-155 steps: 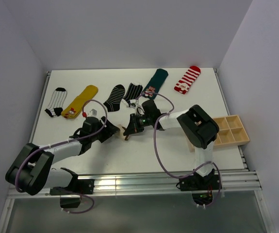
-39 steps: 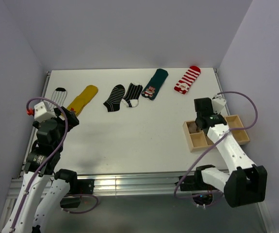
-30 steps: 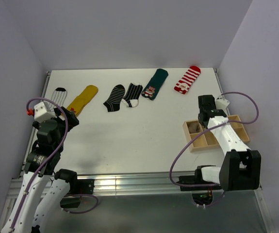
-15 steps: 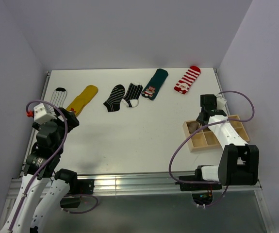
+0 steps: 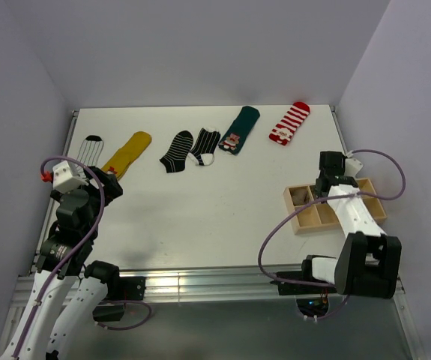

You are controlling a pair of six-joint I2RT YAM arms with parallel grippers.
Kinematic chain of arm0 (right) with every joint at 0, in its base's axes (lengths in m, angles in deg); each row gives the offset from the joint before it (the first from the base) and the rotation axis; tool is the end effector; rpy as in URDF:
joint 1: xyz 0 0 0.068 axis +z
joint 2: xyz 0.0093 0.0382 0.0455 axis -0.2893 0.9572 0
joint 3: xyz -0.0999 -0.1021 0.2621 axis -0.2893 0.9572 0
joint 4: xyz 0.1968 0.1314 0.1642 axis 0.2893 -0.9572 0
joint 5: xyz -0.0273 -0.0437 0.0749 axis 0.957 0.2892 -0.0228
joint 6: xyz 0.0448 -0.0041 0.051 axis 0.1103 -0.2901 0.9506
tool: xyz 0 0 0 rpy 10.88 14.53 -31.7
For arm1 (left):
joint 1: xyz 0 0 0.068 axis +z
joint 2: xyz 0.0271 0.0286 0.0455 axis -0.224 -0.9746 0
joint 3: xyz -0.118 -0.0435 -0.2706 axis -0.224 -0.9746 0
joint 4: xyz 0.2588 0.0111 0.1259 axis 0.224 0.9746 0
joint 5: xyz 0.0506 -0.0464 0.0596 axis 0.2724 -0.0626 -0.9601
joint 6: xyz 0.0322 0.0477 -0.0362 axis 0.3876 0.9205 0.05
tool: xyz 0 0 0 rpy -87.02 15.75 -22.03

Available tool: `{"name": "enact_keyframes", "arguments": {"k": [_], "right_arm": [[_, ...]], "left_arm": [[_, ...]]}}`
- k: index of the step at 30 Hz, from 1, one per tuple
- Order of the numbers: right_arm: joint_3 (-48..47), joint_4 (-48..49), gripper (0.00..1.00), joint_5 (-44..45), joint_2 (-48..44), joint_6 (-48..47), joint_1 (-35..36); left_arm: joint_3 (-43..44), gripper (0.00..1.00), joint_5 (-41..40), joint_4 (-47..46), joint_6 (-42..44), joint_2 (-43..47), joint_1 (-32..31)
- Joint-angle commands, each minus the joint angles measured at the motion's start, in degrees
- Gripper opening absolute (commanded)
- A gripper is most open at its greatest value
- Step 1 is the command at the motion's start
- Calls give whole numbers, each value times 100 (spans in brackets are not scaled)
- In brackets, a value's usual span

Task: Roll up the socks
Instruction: Place the sock in the storage box.

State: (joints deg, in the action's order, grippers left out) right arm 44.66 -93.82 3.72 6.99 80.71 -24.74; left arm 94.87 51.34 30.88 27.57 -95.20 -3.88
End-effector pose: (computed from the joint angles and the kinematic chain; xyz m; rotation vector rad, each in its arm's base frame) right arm 0.2598 -0.0566 0.2088 0.9620 2.2947 -0.3192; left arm 0.1304 -0.0123 0.3358 -0.5541 1.7151 -0.1378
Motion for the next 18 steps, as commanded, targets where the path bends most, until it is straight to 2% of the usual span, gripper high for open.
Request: {"name": "enact_keyframes", "arguments": {"k": [1,4,8,18], "right_arm": [[40,-347,0,847,-824,266,-78],[75,-357,0,962,-1256,318,-60],[119,-400,0,997,-1381,319,-69],[-66,-595,0,1164,-458,354,-34]], "left_arm": [[-6,97,-56,-71,97,44,-23],[-15,97,-56,-71,114,62,-32],[-6,97,-38,-89,106,53,-49],[-32,97,-56,-89,114,79,-58]]}}
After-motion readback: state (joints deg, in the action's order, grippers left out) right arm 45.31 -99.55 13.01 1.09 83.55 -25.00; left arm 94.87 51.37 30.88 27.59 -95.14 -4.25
